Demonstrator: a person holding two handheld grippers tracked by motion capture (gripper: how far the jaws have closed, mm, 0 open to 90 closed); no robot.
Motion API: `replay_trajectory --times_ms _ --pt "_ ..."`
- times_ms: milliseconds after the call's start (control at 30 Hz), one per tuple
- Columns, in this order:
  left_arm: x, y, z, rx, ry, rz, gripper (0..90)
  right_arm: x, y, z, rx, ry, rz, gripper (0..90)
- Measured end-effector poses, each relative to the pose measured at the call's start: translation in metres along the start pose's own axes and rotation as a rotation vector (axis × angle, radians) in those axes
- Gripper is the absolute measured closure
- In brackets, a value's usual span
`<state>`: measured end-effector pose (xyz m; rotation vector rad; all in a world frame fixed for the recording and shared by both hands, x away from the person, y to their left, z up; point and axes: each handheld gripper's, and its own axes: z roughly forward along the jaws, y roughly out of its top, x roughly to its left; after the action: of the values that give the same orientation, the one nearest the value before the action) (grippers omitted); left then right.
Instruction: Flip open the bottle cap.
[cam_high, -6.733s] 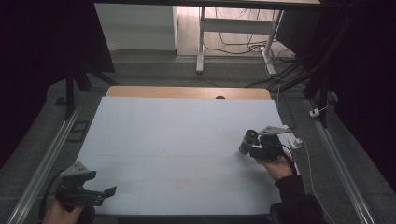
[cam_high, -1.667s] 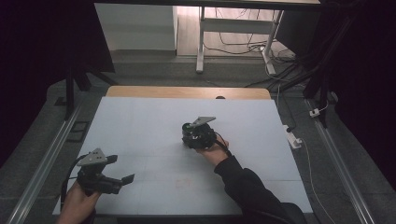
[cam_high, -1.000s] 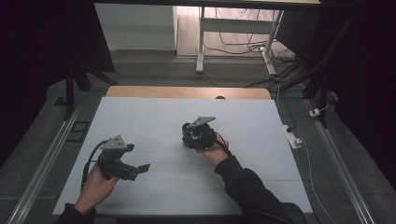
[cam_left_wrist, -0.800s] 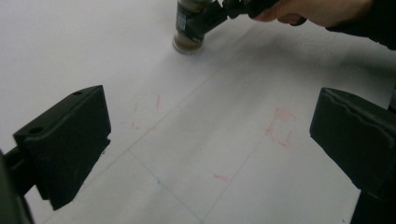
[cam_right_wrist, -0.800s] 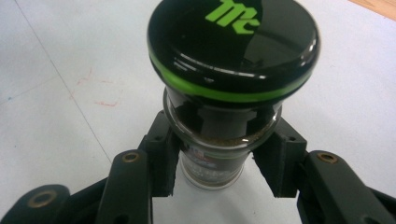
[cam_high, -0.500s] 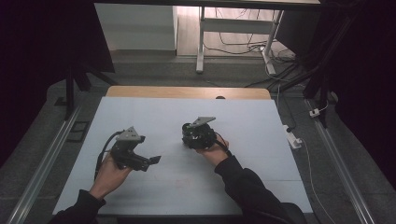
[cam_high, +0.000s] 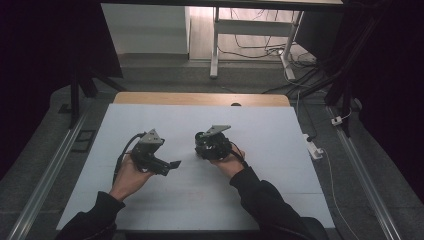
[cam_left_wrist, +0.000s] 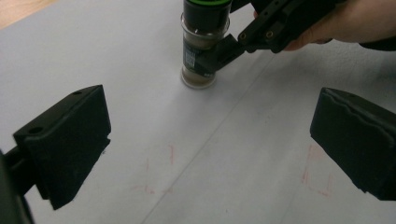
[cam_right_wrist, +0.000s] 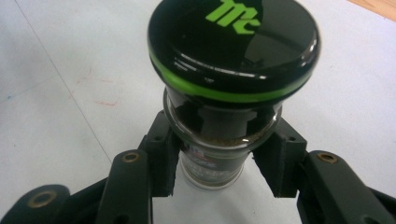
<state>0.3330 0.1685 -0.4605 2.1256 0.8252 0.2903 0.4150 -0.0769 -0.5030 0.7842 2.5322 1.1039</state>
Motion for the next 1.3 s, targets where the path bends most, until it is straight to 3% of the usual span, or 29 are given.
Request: replay_trajectory --times_ms 433,533,733,767,867,967,1233,1300 --pt "0.008 0.019 0.027 -0.002 -0.008 0.006 0.0 0.000 0.000 0.000 -0.001 0.000 0.001 52.9" --pt "0.009 0.023 0.033 -0.011 -0.029 -0.010 0.4 0.000 0.000 0.000 -0.003 0.001 0.001 52.8" --pt "0.011 0.030 0.040 -0.014 -0.022 0.007 6.8 0.000 0.000 0.000 -0.004 0.001 0.000 52.9" --pt "0.011 0.031 0.040 -0.017 -0.024 0.015 16.9 0.000 0.000 0.000 -0.002 0.001 -0.003 52.8" --pt "0.010 0.033 0.042 -0.014 -0.038 0.046 34.7 0.000 0.000 0.000 -0.003 0.001 -0.003 52.9" --pt "0.009 0.034 0.043 -0.011 -0.051 0.051 52.0 0.000 0.000 0.000 -0.004 0.000 -0.002 52.9" --pt "0.006 0.039 0.050 -0.005 -0.085 0.058 85.2 0.000 0.000 0.000 -0.004 -0.001 -0.002 52.9" --pt "0.004 0.041 0.054 0.011 -0.081 0.071 88.5 0.000 0.000 0.000 -0.004 -0.001 -0.001 52.9"
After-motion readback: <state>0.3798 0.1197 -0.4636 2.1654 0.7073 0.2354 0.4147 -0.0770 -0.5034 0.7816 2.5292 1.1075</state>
